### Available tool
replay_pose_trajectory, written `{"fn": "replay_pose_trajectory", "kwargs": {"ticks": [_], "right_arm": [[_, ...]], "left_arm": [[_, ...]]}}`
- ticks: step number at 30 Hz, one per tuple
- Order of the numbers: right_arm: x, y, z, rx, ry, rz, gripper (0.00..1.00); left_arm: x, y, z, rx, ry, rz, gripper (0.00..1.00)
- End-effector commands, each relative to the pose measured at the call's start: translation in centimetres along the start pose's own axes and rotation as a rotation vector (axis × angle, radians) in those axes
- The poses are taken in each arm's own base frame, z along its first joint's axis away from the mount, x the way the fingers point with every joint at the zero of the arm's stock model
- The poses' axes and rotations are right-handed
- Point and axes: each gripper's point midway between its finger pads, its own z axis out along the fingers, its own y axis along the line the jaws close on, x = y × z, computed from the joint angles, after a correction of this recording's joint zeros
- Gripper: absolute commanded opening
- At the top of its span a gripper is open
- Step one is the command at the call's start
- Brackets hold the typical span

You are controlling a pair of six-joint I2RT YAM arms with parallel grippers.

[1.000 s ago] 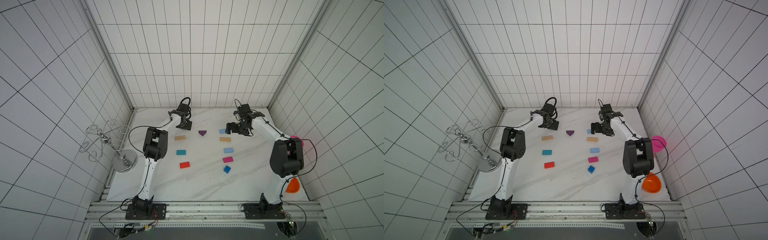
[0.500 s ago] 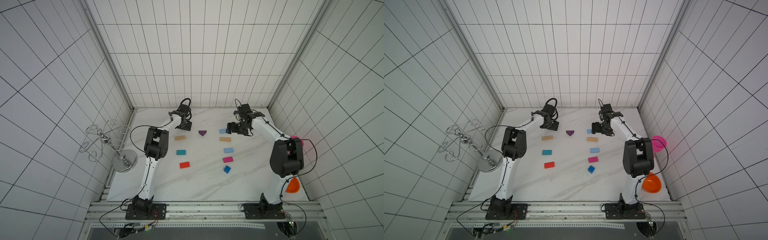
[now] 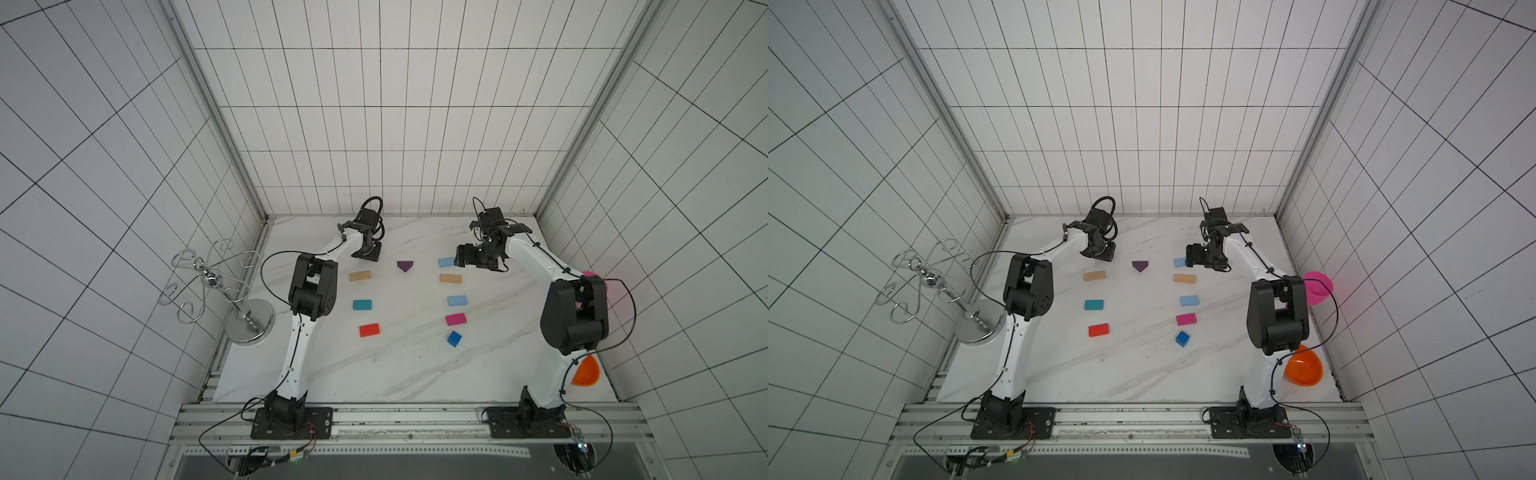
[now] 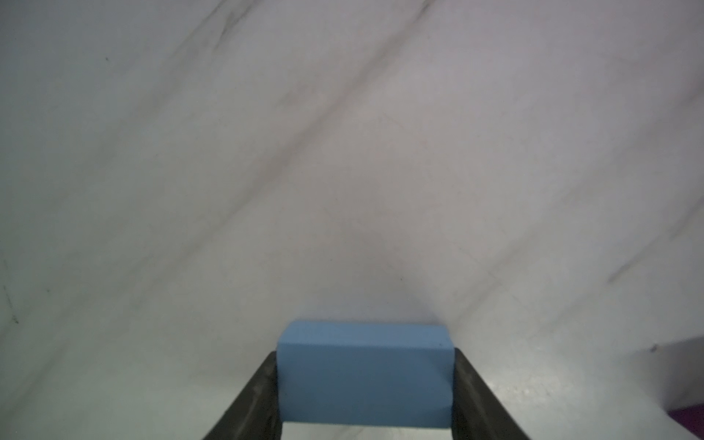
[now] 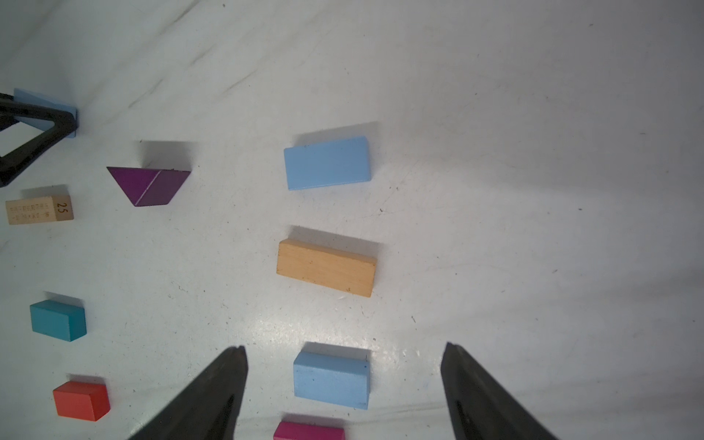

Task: Assemble a heart with building blocks
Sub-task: Pick up the building block from the center of the board.

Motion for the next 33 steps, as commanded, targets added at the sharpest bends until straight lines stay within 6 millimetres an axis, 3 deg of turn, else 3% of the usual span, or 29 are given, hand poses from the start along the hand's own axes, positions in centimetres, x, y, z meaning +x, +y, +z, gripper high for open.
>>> {"fn": "replay_pose_trajectory", "kwargs": {"ticks": [1, 3, 6, 10, 12, 23, 29, 33], "right_arm": [[0.2, -0.7, -0.3, 0.023, -0.009, -0.009, 0.83], [-0.4, -1.2, -0.2, 0.054, -0.016, -0.033, 0.85], [-0.6, -1.7, 0.4, 0.08, 0.027, -0.09, 0.99], [-0.6, -2.8, 2.4, 0.122, 0.081, -0.175, 0.99], [-0.9, -2.3, 3.5, 0.086, 0.096, -0.193, 0.99], [-4.2, 0.7, 7.1, 0.11, 0.089, -0.253, 0.99], [-4.2, 2.5, 8.3, 0.1, 0.116, -0.277, 0.99], [-3.8, 2.5, 9.2, 0.117, 0.134, -0.27, 0.99]], "left_arm": [[2.0, -0.5, -1.9, 0.02, 0.061, 0.051, 0.4], [2.2, -1.0, -3.2, 0.015, 0.039, 0.091, 0.4], [2.5, -2.0, -5.2, 0.032, 0.011, 0.14, 0.41], [2.9, -3.5, -6.6, 0.052, 0.003, 0.213, 0.42], [3.3, -4.3, -6.9, 0.062, 0.006, 0.25, 0.42], [4.7, -6.5, -6.5, 0.105, 0.027, 0.301, 0.42], [4.9, -7.2, -5.7, 0.104, 0.032, 0.314, 0.42], [4.7, -7.2, -5.3, 0.104, 0.033, 0.315, 0.42]]}}
